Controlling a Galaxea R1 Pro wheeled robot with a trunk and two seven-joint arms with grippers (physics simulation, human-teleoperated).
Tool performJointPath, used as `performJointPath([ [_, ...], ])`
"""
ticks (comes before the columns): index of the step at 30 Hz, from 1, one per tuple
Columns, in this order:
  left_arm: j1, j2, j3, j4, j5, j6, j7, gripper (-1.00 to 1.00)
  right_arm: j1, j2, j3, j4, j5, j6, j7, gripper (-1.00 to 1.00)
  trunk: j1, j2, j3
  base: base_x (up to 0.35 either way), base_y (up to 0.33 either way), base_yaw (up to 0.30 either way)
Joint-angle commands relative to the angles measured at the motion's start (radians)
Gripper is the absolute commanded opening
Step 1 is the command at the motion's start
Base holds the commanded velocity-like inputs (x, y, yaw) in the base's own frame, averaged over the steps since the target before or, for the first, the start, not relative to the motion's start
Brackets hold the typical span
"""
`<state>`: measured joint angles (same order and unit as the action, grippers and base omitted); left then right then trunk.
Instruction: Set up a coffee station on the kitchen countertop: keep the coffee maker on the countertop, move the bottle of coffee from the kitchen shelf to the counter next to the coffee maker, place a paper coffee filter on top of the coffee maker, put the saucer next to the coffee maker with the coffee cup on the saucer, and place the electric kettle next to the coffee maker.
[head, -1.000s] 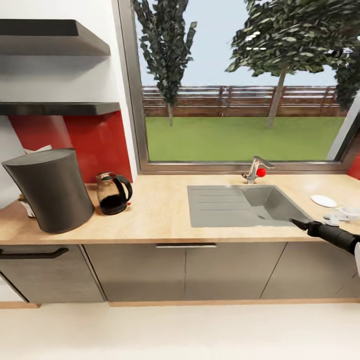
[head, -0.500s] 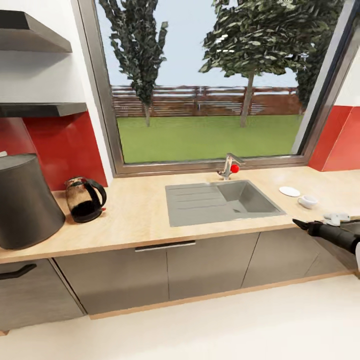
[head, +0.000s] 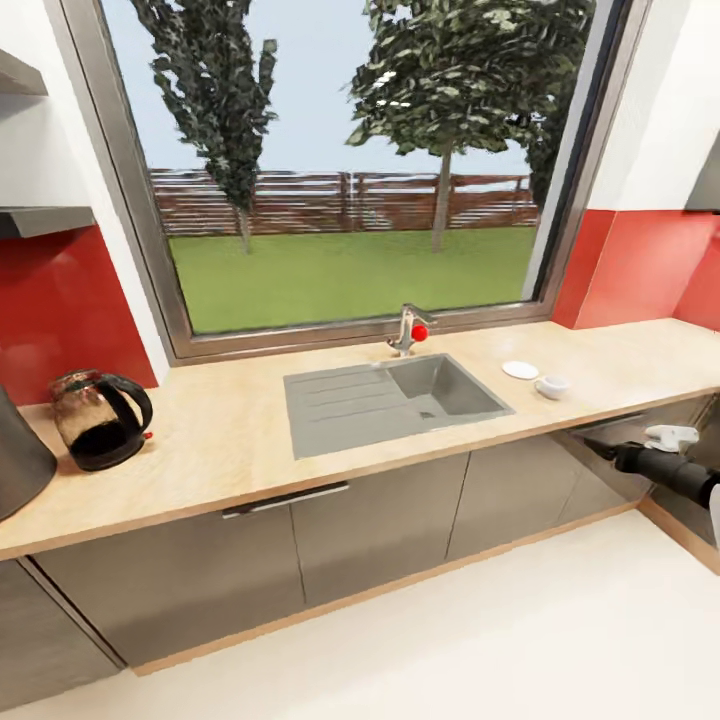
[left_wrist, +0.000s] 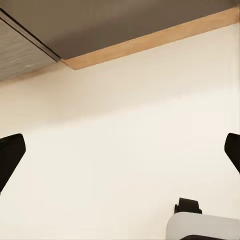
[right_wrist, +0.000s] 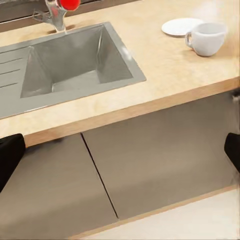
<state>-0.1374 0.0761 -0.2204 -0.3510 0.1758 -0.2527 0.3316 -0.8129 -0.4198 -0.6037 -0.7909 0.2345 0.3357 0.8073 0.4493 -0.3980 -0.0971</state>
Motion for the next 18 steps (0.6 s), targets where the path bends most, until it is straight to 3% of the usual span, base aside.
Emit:
performJointPath([
  [1, -0.001, 0.001, -0.008, 0.0, 0.006, -0.003, 0.005, 1.0, -0.002, 0.001, -0.004, -0.001, 0.006, 0.003, 0.007, 1.0, 0.001, -0.002, -0.002, 0.112, -0.161, -0.288],
  [10, -0.001, 0.001, -0.006, 0.0, -0.002, -0.004, 0.006, 1.0, -0.002, 0.004, -0.004, -0.001, 0.005, -0.005, 0.007, 1.0, 0.001, -0.002, -0.002, 0.141, -0.216, -0.251],
  [18, -0.001, 0.001, -0.005, 0.0, -0.002, -0.005, 0.006, 1.0, -0.002, 0.004, -0.004, -0.001, 0.005, -0.006, 0.009, 1.0, 0.001, -0.002, -0.002, 0.044, -0.262, -0.08],
])
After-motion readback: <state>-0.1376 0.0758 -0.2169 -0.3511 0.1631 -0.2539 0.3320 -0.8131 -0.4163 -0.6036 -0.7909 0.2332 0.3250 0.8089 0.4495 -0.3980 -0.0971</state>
